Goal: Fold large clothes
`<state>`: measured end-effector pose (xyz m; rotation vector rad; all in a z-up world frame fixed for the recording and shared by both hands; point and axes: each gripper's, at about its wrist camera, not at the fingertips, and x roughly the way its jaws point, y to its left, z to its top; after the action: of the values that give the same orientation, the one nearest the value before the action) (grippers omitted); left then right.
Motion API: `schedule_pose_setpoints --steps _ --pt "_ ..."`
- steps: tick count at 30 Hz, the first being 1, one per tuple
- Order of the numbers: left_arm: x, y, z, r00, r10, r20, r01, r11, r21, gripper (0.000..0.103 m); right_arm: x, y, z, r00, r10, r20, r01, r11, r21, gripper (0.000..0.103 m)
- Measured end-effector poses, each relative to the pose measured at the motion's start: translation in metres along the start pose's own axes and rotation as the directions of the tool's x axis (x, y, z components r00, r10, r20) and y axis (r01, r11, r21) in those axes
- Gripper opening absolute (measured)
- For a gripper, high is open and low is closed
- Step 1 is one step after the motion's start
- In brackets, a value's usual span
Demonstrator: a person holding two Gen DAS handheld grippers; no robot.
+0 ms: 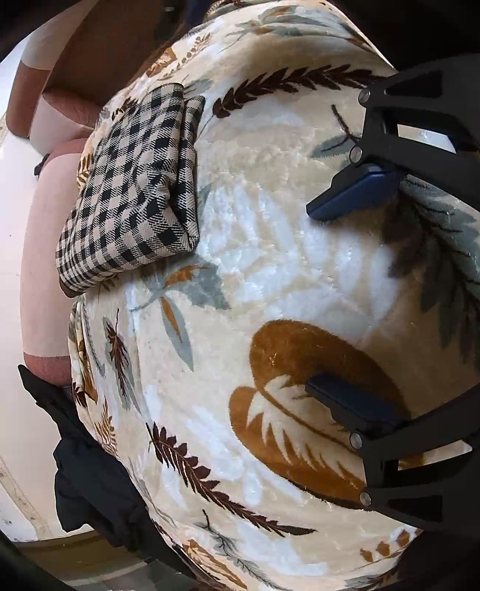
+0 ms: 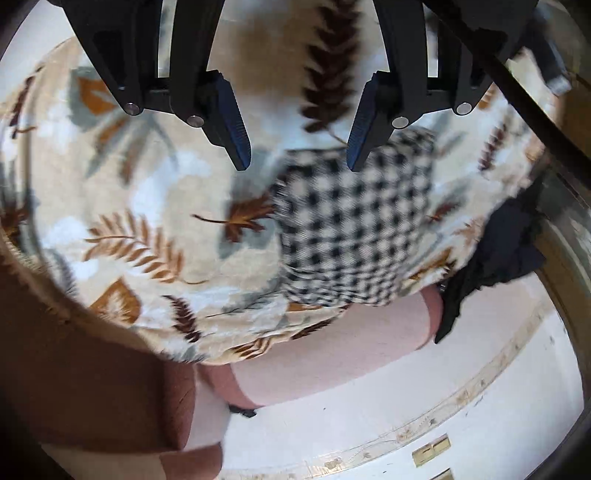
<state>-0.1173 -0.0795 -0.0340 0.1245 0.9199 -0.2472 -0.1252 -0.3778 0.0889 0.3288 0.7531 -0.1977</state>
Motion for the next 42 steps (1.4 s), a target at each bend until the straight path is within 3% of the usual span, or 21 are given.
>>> schedule_pose_setpoints --steps 2,5,13,17,23,30,42 --pt "0.001 -0.001 0.001 1.000 0.011 -0.013 -0.011 1.000 -0.007 0.091 0.008 -0.006 -0.006 0.999 -0.038 -0.025 0.038 0.999 0.016 0.059" --pt "0.002 -0.003 0.000 1.000 0.011 -0.025 -0.011 1.000 0.009 0.095 0.017 -0.013 -0.008 0.999 -0.021 -0.047 0.024 0.998 0.057 0.059" --pt "0.004 -0.002 0.001 0.999 -0.009 -0.041 0.009 1.000 0.024 0.097 0.018 -0.007 -0.013 0.998 -0.040 -0.044 0.042 0.998 0.036 0.059" --pt "-0.004 0.006 0.002 0.999 -0.034 -0.026 0.032 0.998 -0.047 0.097 0.018 0.006 -0.017 0.997 -0.070 -0.031 0.069 0.997 -0.027 0.059" --pt "-0.023 0.009 0.001 0.998 0.051 0.042 -0.047 0.995 -0.090 0.097 0.015 0.027 -0.025 0.992 -0.124 0.020 0.126 0.983 -0.135 0.060" --pt "-0.042 0.003 0.004 0.986 0.133 0.099 -0.127 0.990 -0.065 0.097 0.018 0.032 -0.028 0.987 -0.157 0.029 0.160 0.976 -0.151 0.061" --pt "-0.048 -0.016 -0.005 0.991 0.107 0.077 -0.106 0.994 -0.021 0.097 0.012 0.028 -0.030 0.988 -0.153 0.031 0.155 0.979 -0.134 0.062"
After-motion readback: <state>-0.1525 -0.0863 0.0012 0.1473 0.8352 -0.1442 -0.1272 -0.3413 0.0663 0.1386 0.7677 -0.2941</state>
